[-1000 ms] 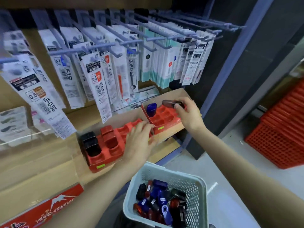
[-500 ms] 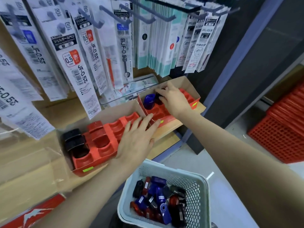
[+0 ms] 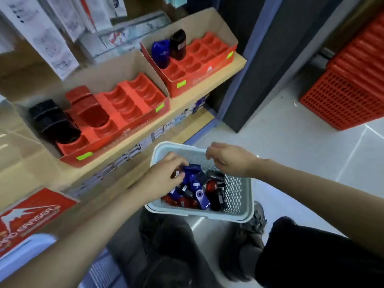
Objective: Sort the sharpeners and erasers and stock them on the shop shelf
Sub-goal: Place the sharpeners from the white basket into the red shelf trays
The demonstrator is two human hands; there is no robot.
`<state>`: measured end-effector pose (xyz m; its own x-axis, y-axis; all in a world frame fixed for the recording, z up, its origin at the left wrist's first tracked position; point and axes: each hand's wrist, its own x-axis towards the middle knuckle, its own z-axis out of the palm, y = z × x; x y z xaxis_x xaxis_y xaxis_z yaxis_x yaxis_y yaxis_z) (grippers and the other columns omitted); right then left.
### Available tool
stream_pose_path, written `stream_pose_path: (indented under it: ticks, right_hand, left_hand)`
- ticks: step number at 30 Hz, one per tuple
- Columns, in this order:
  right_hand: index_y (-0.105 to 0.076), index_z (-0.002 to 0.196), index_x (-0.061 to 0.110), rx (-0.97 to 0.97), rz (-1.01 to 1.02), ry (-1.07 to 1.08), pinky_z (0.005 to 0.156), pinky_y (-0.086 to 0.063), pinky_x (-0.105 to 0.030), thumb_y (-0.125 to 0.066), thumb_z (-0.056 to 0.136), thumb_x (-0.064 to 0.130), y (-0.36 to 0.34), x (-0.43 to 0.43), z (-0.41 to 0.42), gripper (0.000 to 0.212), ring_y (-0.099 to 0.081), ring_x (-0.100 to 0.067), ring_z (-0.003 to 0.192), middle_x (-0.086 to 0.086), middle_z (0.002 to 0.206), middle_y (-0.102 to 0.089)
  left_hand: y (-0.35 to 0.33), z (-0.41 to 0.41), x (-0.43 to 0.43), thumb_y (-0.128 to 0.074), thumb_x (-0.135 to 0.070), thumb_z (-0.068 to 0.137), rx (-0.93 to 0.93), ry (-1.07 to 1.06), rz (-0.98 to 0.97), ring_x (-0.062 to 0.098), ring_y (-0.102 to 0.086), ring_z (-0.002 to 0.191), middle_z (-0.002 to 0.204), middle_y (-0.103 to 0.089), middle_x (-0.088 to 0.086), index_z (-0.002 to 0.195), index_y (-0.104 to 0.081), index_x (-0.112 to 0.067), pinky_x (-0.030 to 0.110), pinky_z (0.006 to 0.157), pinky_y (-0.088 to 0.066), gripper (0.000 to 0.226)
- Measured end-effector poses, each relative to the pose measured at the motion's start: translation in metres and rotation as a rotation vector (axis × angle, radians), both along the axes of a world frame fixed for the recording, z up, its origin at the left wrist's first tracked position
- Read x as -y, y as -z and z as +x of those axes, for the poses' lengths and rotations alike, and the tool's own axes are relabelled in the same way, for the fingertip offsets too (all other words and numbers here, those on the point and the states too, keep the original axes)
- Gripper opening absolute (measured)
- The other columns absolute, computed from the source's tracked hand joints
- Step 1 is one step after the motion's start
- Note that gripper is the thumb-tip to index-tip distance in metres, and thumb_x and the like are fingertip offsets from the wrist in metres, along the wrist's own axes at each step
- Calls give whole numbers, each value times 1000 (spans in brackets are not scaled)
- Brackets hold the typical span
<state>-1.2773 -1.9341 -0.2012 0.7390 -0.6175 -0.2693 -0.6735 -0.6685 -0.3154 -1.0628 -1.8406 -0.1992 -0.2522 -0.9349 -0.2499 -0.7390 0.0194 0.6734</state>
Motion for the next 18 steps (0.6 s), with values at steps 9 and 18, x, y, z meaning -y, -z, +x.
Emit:
stream_pose_path:
  ticks: [9, 18]
  right_hand:
    - [-44, 131, 8, -234, 513, 455, 99, -35, -34, -61, 87, 26, 152, -53, -11, 51, -41, -35, 124, -18, 135, -44]
    - [-36, 142, 21, -320, 421, 348, 116, -10, -48, -62, 79, 57, 178, -64, -1, 77, -20, -31, 134, -8, 141, -34]
  left_hand:
    - [148, -10, 12, -67, -19, 85, 127, -267, 468, 31, -45, 122, 137, -41, 17, 134, -41, -8, 34, 101, -38, 56]
    - [177, -38, 12, -57, -33, 92, 415, -302, 445, 36, -56, 104, 140, -20, 16, 143, -22, -13, 38, 82, -49, 65]
